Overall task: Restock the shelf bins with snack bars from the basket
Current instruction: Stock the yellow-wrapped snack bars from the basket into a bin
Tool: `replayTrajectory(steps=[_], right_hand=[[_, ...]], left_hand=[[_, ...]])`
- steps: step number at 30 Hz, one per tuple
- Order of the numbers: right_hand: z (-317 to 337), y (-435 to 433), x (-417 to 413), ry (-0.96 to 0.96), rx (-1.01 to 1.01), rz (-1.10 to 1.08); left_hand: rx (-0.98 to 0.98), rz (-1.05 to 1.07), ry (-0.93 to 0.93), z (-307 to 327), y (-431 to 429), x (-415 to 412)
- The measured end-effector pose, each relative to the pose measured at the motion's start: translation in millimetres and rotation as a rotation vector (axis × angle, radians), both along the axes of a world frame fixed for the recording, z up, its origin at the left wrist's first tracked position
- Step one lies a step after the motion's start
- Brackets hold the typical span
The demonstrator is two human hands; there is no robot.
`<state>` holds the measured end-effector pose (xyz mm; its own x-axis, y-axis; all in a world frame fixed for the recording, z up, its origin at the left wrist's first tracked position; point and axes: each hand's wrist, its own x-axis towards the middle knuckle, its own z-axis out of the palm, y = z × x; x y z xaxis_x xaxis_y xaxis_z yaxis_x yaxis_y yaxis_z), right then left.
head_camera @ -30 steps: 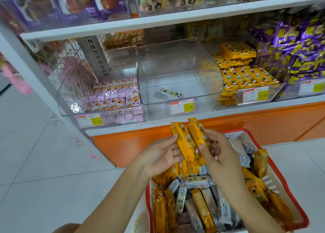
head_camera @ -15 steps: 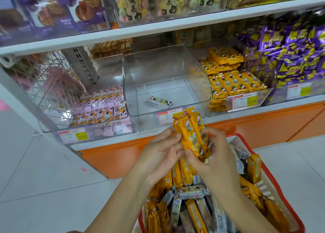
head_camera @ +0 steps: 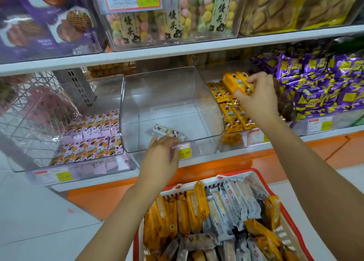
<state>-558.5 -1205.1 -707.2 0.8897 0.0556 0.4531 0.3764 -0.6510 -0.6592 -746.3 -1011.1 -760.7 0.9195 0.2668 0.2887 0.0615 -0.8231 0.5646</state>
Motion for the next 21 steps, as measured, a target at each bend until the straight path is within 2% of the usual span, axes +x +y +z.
replayTrajectory(steps=[5,9,12,16,21], right_hand=[[12,38,55,0.069,-0.334,0.036],[0,68,79,0.090,-0.454,0.050],[-18,78,89,0.083,-0.601,-0.051],[-30,78,87,0.017,-0.576,-0.167],[-28,73,84,0.074,-0.478,-0.108]], left_hand=[[0.030,0.001,0.033,2,0,3],[0.030,-0.022,0.035,4,2,2],[0.025,-0.032,0.035,4,3,2],[0.030,-0.054,0.025,2,7,2],[-0.024,-0.069,0.035,8,5,-4]])
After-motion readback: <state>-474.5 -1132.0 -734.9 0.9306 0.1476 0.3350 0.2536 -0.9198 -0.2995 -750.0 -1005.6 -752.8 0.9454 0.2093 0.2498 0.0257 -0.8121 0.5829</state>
